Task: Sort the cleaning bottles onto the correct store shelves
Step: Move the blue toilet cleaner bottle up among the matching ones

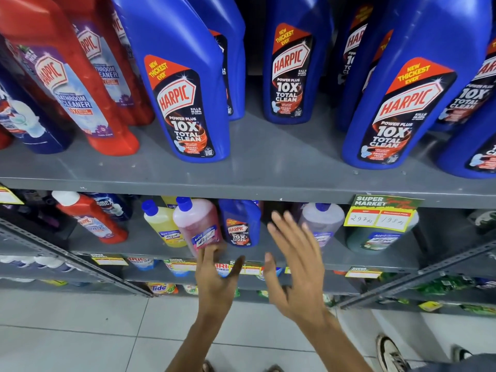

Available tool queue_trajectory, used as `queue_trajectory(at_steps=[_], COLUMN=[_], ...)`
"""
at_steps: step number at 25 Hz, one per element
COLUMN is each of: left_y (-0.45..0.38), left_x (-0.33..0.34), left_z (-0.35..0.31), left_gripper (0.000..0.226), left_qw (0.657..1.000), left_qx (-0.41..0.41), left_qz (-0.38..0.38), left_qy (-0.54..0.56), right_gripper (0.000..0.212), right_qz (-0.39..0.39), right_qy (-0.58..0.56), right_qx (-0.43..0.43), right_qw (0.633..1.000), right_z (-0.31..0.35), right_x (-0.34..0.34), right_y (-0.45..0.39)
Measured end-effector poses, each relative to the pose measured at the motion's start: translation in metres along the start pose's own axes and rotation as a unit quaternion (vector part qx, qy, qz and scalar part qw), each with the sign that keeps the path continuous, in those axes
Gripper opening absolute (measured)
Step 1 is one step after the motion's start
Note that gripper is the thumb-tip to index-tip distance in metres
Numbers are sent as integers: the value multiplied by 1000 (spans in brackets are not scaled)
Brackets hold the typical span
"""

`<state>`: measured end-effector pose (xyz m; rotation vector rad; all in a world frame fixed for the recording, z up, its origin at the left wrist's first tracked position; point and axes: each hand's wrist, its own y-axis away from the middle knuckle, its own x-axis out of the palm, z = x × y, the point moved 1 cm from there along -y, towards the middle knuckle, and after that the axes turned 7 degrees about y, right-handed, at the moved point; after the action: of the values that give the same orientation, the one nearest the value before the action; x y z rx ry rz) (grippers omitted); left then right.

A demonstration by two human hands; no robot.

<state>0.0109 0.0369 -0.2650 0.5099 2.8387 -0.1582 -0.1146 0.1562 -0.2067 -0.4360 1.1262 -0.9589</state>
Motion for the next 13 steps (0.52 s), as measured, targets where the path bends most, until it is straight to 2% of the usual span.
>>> queue_trajectory(at_steps=[3, 6, 8, 10, 13], left_y=[-23, -47, -62, -79, -101], left_x=[8, 23, 32, 36, 33], left_z=[-37, -60, -65, -62, -53], left_gripper=[52, 87, 95, 88, 64], left_qw=[996, 996, 992, 987, 974], left_qx=[90, 59, 45, 33, 0], left_qz=[-2, 41, 55, 76, 110], left_qy=[-26, -61, -100, -141, -200], right_gripper=[58, 63, 67, 69, 71], right_qz=[90, 160, 197, 232, 285], right_qy=[-19, 6, 38, 57, 84], right_qx=[100, 195, 229, 248, 255], right_qw=[991, 968, 953, 939, 920], right_z=[-16, -40, -57, -73, -91], right_x=[25, 60, 85, 108, 133], right_y=[55, 73, 81, 87, 99])
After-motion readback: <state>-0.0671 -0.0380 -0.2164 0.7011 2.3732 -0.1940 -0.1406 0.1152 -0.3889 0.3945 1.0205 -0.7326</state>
